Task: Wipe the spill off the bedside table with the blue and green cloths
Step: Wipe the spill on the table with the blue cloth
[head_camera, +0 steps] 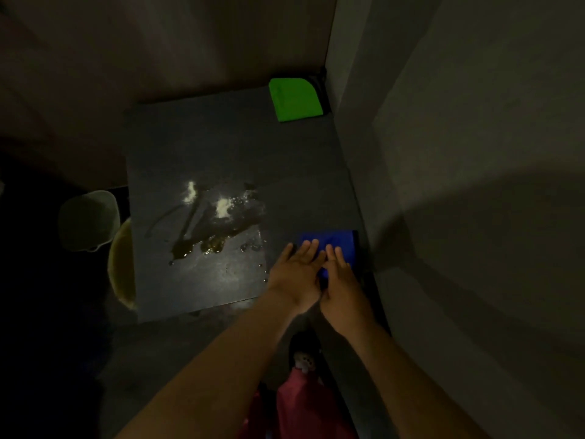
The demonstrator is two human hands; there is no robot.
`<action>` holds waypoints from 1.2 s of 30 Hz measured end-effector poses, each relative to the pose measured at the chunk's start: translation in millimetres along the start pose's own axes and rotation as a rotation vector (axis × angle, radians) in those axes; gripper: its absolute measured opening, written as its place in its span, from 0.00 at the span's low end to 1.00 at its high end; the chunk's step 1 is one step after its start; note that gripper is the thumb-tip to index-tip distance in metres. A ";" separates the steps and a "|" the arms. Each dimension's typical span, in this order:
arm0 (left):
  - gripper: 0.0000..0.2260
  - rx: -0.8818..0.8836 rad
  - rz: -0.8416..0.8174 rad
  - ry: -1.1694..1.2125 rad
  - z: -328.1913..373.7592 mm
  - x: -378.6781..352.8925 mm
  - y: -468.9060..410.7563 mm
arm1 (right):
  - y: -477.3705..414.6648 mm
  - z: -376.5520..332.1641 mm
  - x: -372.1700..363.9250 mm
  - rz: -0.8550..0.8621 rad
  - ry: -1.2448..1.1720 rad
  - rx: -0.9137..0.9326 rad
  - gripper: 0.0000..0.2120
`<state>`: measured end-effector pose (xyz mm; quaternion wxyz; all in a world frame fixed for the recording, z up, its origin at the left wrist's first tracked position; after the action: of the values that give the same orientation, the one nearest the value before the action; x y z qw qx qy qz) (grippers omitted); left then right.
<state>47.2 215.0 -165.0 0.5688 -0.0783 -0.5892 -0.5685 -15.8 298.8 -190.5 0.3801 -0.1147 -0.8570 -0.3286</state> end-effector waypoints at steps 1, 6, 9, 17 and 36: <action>0.27 -0.018 0.011 -0.001 13.7 -0.1 -8.2 | -0.1 13.4 7.3 0.020 0.028 -0.008 0.35; 0.28 -0.047 0.034 -0.016 45.7 -7.2 -25.8 | -1.2 41.4 14.8 0.017 0.197 -0.009 0.36; 0.29 -0.041 0.042 -0.037 30.4 -13.1 -10.2 | 6.5 27.0 3.7 -0.017 0.154 -0.053 0.39; 0.29 0.066 0.043 -0.024 -62.5 -20.5 61.9 | 21.3 -79.3 -43.6 -0.143 0.147 0.130 0.32; 0.29 0.023 0.050 0.005 -94.6 -17.4 65.4 | 13.4 -101.2 -51.6 -0.142 0.049 0.157 0.30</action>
<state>156.4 175.1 -168.1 0.5853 -0.0851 -0.5921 -0.5474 83.8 245.9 -171.4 0.3847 -0.0158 -0.8764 -0.2893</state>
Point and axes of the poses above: each hand's wrist, its own y-axis away from the middle knuckle, its own x-axis out of the back of the hand, z = x × y, the point moved 4 cm from there along -y, towards the middle knuckle
